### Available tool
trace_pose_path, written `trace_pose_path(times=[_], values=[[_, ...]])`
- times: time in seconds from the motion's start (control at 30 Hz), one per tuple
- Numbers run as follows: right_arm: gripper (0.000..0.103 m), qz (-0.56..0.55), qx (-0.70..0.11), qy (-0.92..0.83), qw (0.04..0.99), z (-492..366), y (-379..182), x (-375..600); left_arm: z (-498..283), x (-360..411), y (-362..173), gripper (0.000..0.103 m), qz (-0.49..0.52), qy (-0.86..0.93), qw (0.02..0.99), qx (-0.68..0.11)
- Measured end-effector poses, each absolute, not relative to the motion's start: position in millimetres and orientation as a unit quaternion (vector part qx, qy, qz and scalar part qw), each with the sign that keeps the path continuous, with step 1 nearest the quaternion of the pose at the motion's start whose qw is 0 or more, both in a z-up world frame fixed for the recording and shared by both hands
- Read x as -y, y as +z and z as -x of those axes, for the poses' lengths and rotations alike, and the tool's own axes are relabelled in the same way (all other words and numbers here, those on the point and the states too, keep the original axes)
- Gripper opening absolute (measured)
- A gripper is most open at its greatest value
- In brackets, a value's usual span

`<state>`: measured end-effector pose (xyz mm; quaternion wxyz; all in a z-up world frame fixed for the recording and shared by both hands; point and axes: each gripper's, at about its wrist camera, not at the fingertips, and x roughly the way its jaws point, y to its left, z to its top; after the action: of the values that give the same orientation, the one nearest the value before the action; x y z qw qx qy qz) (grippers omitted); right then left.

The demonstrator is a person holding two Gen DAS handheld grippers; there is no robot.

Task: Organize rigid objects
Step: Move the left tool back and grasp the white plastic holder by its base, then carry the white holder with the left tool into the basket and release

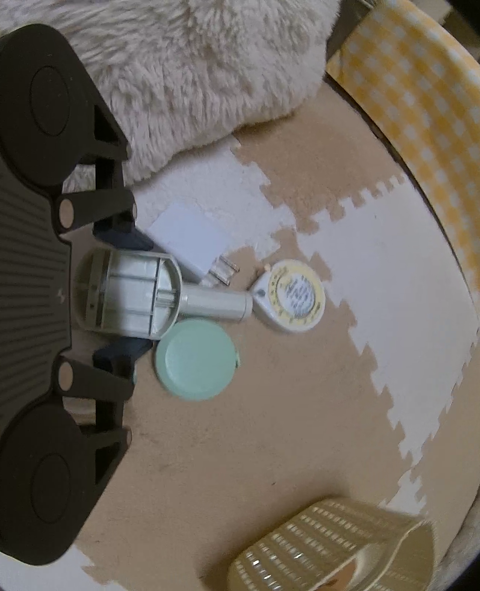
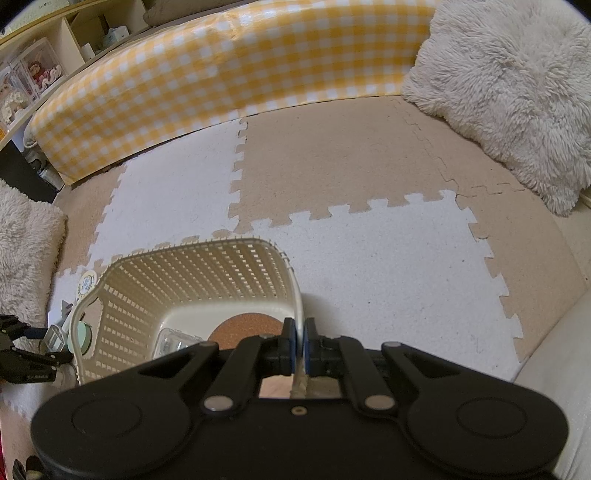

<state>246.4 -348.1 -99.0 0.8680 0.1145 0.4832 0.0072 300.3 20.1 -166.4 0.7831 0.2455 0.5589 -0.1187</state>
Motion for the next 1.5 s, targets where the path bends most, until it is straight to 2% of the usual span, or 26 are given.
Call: trace_pose_path(times=[0.67,1.03,1.3,1.5], values=[[0.005,-0.115,-0.483,0.007,0.868,-247,-99,348,-283,0,-128,0.048,-0.168,-0.147,0.823,-0.523],[0.005,-0.114,-0.484,0.007,0.868,-247,-99,348,-267,21,-75,0.048,-0.099,-0.199,0.878,-0.424],[0.005,-0.115,-0.484,0.007,0.868,-247,-99,348,-244,75,-51,0.048,-0.106,-0.305,0.871,-0.370],[0.005,-0.114,-0.484,0.009,0.868,-246,-99,349,-245,123,-59,0.048,-0.159,-0.368,0.835,-0.376]])
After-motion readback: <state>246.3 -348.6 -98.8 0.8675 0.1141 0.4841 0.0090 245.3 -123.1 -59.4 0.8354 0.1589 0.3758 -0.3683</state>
